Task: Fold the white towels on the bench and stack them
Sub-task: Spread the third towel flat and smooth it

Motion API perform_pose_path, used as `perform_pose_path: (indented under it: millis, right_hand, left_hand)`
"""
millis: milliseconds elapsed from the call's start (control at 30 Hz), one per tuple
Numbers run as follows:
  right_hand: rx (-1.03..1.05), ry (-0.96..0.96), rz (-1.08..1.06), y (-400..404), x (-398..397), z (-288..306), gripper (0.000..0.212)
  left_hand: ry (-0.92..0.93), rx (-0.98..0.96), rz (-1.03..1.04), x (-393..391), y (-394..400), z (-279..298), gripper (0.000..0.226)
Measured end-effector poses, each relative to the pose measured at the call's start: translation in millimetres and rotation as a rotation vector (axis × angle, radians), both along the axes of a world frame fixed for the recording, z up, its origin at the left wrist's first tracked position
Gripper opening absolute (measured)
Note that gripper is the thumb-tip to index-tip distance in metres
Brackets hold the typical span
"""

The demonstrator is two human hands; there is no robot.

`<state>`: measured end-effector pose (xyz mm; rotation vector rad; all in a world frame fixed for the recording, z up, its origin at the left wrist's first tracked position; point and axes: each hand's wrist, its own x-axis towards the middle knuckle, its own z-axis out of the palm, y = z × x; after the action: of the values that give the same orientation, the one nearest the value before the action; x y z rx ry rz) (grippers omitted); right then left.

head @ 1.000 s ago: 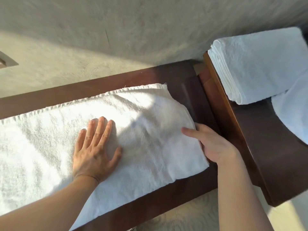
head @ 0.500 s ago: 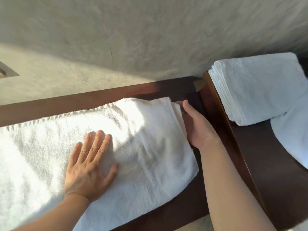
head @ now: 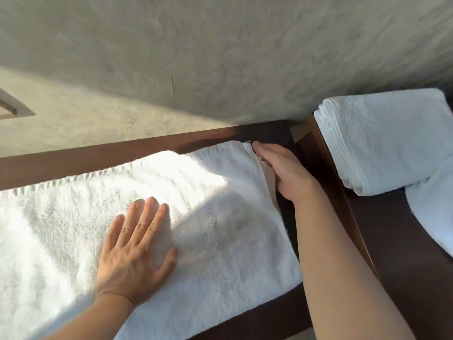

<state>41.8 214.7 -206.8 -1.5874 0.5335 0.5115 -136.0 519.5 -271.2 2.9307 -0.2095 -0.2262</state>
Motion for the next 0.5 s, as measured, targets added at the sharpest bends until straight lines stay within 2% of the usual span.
perform_pose_path:
  millis: [67, 167, 233, 300, 333, 433, 500]
  right_hand:
    - [0.026, 0.018, 0.058, -0.4, -1.0, -0.9, 0.061]
    - [-0.136, -0.083, 0.237, 4.5, 4.0, 5.8, 0.054]
    - [-0.215, -0.173, 0.285, 8.5, 8.9, 7.6, 0.049]
    - [-0.211, -0.266, 0.148, 13.5, 12.7, 8.6, 0.045]
    - [-0.276, -0.316, 0.05, 15.2, 13.1, 7.9, 0.042]
    - [-0.664, -0.431, -0.137, 20.6, 2.6, 3.6, 0.026]
    - [-0.786, -0.446, -0.166, 26.3, -9.9, 0.1, 0.011]
  left_hand:
    - [0.011, 0.001, -0.002, 0.3, 0.3, 0.5, 0.086]
    - [0.015, 0.001, -0.003, -0.4, -0.1, 0.7, 0.086]
    - [0.021, -0.009, -0.003, -0.4, 0.3, 2.0, 0.086]
    - [0.022, -0.013, 0.001, 0.2, 0.0, 3.0, 0.086]
    - [0.024, -0.016, 0.003, 0.2, -0.4, 3.7, 0.086]
    - [0.029, -0.031, 0.005, 1.2, -0.8, 5.2, 0.086]
    - [0.035, -0.028, 0.005, 1.4, -1.0, 6.0, 0.086]
